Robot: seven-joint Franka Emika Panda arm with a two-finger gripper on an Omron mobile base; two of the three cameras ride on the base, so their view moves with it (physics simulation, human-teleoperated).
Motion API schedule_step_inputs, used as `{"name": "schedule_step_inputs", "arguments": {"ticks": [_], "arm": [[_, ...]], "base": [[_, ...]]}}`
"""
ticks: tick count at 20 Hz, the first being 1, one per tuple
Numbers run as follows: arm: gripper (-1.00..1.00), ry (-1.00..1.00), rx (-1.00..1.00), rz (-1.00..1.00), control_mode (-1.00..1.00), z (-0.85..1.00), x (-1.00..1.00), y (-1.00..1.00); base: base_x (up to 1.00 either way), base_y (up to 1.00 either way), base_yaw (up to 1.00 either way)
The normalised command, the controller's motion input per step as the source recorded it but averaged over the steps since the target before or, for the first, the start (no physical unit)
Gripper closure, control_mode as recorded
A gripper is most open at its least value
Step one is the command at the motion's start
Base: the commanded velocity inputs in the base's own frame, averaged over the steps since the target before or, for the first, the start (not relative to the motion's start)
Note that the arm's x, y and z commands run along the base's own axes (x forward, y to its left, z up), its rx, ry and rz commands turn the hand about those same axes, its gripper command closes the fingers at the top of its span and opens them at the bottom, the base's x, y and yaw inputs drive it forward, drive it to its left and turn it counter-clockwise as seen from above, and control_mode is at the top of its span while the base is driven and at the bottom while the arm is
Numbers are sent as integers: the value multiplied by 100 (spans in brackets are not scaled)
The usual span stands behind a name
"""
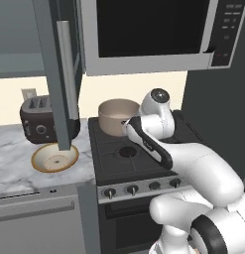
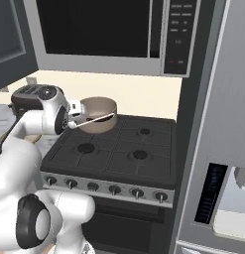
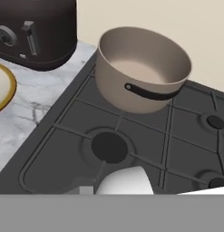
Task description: Open the cabinet and move the ladle to the pot. Then close the cabinet.
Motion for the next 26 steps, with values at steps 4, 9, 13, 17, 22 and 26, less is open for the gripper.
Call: {"name": "schedule_step_inputs", "arguments": {"ticks": [4,9,13,17,22,26], "arm": [[100,0,0,0,-100,-1,20,0],[100,1,0,0,-100,-4,20,0],[100,1,0,0,-100,-7,25,0],[100,3,0,0,-100,-9,29,0],[100,3,0,0,-100,-7,26,0],[100,3,0,0,-100,-4,24,0]], "base": [[0,0,0],[0,0,0],[0,0,0],[0,0,0],[0,0,0],[0,0,0]]}}
